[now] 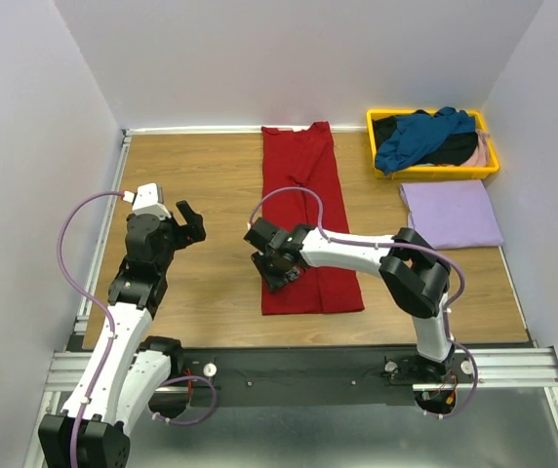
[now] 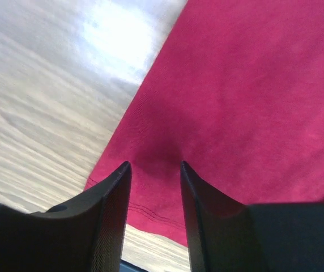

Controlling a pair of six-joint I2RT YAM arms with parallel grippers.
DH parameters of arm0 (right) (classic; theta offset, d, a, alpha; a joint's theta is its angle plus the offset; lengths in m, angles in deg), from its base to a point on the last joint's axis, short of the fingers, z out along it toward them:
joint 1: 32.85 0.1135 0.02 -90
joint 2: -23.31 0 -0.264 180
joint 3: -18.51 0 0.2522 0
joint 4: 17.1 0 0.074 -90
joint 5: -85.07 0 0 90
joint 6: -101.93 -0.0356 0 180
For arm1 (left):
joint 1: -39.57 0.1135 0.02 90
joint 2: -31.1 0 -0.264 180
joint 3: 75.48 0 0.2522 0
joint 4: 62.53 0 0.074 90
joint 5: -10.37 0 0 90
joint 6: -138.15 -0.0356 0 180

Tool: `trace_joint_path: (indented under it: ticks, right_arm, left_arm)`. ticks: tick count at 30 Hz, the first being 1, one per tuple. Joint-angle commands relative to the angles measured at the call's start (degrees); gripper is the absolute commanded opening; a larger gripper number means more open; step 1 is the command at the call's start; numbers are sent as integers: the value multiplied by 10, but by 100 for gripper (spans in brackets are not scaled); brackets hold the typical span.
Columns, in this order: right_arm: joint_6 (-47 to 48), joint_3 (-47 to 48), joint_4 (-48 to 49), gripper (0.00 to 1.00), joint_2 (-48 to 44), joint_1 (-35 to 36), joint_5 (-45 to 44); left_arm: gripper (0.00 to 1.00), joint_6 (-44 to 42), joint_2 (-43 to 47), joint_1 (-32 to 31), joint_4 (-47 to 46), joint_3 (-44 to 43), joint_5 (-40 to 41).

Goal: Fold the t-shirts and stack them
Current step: Fold the tshirt

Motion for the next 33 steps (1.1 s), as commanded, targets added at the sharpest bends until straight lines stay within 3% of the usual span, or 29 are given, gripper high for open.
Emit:
trace_joint_path:
  ticks: [1, 6, 11, 17, 22, 25, 33]
  right_arm:
    - [-30, 36, -23, 50, -31, -2, -72]
    - [-50, 8, -73, 58, -96, -25, -202]
    - [-92, -119, -97, 64, -213, -94, -227]
    - [-114, -281, -87, 64, -339, -177, -168]
    - [-131, -369, -42, 60, -436, -209, -57]
    - [-139, -413, -10, 59, -448, -223, -2]
    - [-142, -460, 33, 53, -435, -229, 30]
  left_arm:
    - [97, 7, 7, -2, -1, -3, -13]
    - [98, 1, -18, -4, -8, -3, -49]
    - [97, -10, -69, -15, -8, -9, -94]
    - [97, 32, -175, -101, 23, -39, -122]
    - [97, 93, -208, -189, 50, -42, -103]
    - [97, 115, -229, -218, 90, -46, -88]
    - [97, 170, -248, -277, 145, -50, -57]
